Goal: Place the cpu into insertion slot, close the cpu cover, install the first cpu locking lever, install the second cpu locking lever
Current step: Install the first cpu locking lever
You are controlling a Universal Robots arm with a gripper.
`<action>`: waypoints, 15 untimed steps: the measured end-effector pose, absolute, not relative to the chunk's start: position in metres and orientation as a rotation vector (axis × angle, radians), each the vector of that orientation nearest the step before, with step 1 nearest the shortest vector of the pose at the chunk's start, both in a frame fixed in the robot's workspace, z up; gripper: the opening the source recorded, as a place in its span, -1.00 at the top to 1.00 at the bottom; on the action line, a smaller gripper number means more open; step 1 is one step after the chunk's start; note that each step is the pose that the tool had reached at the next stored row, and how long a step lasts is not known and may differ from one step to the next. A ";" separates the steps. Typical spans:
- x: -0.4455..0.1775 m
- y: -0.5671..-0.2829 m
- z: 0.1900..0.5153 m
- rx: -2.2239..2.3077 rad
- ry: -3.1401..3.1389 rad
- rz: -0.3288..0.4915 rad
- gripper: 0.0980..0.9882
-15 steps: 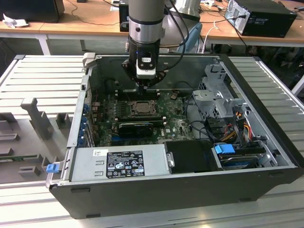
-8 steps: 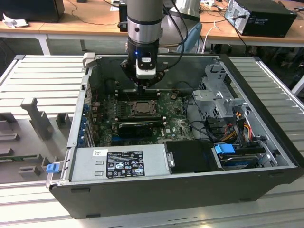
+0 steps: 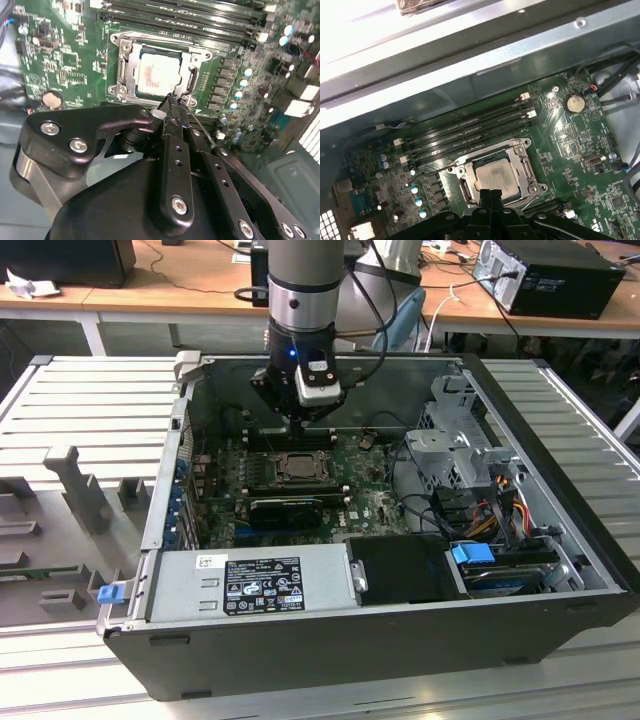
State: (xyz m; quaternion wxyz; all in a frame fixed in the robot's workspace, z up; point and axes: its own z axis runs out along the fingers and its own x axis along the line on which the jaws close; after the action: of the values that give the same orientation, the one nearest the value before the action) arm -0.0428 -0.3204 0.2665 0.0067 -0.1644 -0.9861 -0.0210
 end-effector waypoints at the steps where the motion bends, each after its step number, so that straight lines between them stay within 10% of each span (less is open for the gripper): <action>1: -0.043 -0.320 0.266 -0.488 -3.089 -0.066 0.98; 15: -0.043 -0.320 0.266 0.015 -3.121 -0.061 0.98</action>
State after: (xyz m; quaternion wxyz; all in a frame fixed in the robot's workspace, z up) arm -0.0427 -0.3204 0.2664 0.0102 0.0047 -0.9997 -0.0196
